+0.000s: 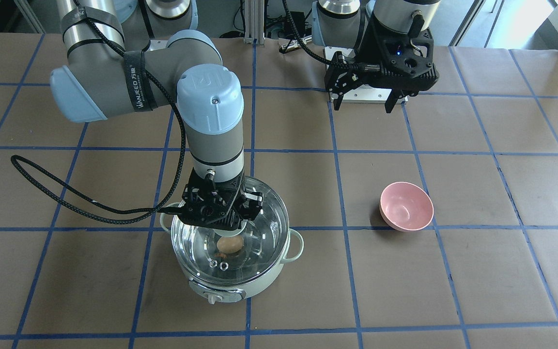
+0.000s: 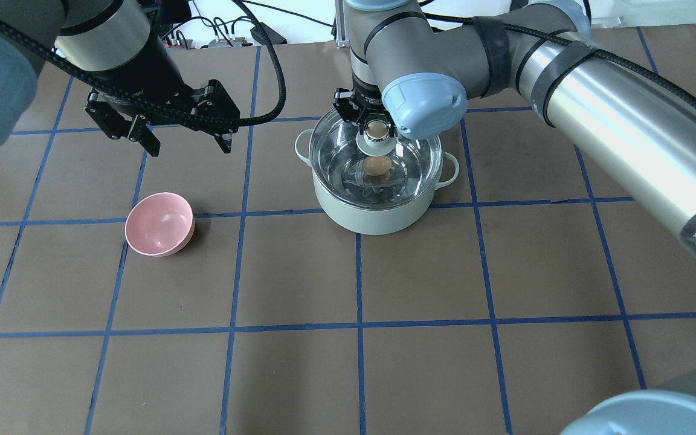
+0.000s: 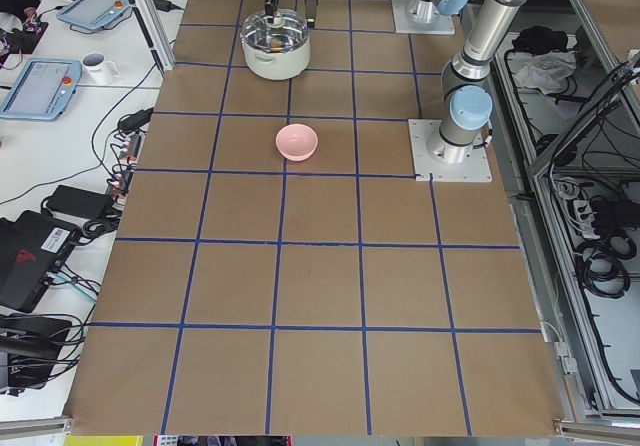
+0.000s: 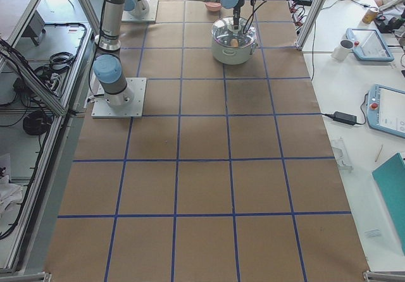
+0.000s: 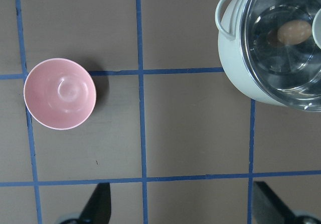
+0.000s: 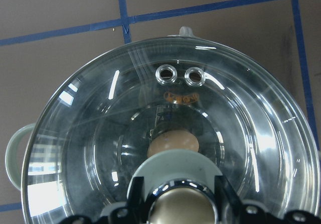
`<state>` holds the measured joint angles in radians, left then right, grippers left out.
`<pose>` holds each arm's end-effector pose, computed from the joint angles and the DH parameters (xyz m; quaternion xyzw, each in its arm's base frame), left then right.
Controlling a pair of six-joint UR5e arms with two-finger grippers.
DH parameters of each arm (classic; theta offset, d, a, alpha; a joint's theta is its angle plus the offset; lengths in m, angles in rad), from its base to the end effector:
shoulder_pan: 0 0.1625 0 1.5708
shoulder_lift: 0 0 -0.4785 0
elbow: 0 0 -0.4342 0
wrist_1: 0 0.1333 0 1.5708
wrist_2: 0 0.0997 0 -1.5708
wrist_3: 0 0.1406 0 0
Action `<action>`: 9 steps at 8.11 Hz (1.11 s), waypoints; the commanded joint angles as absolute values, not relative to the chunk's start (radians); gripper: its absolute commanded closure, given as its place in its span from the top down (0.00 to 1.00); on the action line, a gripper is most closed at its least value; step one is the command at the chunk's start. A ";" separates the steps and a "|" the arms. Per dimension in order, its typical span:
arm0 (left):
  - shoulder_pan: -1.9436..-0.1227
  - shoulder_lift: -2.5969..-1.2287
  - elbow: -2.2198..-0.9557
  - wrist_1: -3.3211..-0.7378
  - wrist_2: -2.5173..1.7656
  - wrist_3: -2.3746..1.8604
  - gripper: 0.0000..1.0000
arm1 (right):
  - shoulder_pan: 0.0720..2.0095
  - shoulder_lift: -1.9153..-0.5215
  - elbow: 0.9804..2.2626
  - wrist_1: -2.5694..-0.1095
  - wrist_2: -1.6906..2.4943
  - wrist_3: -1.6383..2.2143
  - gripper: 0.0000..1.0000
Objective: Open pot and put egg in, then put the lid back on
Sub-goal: 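Lower the glass lid back onto the pot with the right gripper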
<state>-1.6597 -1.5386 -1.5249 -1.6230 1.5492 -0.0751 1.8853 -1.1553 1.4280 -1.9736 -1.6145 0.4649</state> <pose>-0.1820 -0.5066 0.5367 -0.0070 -0.9998 0.0120 0.0118 0.3462 -0.6533 0.3570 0.0764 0.9947 -0.0684 0.0045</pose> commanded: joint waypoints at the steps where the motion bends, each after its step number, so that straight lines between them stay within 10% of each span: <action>1: -1.660 -1.539 -1.526 -1.623 1.549 -0.075 1.00 | 1.885 -1.155 1.427 -1.974 -1.617 0.451 0.50; 9: -1.660 -1.539 -1.526 -1.623 1.549 -0.074 1.00 | 1.823 -1.187 1.411 -1.991 -1.609 0.398 0.75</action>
